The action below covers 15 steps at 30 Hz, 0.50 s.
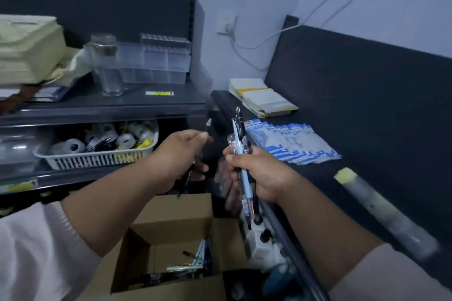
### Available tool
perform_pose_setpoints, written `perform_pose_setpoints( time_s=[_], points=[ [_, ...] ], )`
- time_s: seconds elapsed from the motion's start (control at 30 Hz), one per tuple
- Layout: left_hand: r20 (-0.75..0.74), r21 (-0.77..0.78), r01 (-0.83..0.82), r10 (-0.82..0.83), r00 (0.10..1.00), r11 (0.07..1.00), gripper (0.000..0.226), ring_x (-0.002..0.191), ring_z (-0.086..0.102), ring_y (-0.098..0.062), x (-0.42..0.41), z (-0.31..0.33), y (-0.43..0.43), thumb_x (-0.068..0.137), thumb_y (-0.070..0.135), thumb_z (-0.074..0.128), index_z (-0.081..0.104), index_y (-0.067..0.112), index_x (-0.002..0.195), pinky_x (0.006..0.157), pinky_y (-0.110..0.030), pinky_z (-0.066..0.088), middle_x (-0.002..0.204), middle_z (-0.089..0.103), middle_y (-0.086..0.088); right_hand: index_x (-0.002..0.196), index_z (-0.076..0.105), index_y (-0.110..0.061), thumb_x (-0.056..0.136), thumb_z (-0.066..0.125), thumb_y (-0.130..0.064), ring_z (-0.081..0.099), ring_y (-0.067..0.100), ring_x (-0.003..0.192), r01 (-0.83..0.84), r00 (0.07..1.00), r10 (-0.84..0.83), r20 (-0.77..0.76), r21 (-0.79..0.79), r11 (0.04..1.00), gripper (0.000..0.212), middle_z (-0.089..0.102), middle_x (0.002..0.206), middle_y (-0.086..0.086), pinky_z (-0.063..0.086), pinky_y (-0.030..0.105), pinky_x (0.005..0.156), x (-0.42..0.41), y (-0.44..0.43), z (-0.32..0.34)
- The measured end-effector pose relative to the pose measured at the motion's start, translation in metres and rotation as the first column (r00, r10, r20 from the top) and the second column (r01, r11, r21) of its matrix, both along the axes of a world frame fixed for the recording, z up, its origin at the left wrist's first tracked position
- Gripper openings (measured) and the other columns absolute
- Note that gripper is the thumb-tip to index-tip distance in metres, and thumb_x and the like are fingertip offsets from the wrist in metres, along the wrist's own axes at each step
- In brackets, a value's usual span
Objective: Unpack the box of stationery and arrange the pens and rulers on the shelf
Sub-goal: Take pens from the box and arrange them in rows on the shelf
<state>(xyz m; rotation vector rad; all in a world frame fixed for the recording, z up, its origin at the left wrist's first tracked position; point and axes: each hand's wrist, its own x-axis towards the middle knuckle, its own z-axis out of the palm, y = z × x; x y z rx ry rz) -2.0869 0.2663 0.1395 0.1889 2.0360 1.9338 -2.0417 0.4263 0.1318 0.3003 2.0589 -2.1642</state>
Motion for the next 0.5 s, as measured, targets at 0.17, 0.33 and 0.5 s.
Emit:
perform_pose_setpoints(
  time_s=[0.17,0.33,0.5],
  points=[
    [-0.105,-0.057,0.161,-0.166,0.981,0.985,0.027,0.055,0.043,-0.015,0.034,0.017,0.025,0.100,0.026,0.041,0.064,0.013,0.099,0.049,-0.023,0.033,0.075,0.049,-0.005,0.093,0.056,-0.013,0.095,0.050,-0.006,0.049,0.014,0.050,0.099,0.994,-0.104,-0.039,-0.112,0.989,0.009,0.051,0.064,0.003,0.045,0.025,0.050,0.066,0.005,0.021],
    [-0.097,-0.022,0.315,-0.316,0.944,0.949,0.008,0.051,0.040,-0.015,0.084,0.036,0.059,0.089,0.018,0.057,0.058,0.011,0.086,0.047,-0.023,0.029,0.067,0.047,-0.007,0.092,0.056,-0.012,0.091,0.054,0.001,0.048,0.014,0.048,0.328,0.944,-0.327,-0.039,0.020,0.945,0.013,0.052,0.060,0.003,0.045,0.026,0.051,0.146,0.020,0.032],
    [-0.107,0.076,0.485,-0.476,0.873,0.871,0.032,0.042,0.037,-0.010,0.162,0.062,0.095,0.086,0.035,0.066,0.046,0.018,0.067,0.038,-0.018,0.025,0.062,0.046,0.000,0.092,0.052,-0.019,0.087,0.062,-0.010,0.048,0.014,0.053,0.449,0.889,-0.438,-0.130,0.426,0.785,0.014,0.050,0.065,0.000,0.041,0.026,0.051,0.236,0.040,0.037]
  ],
)
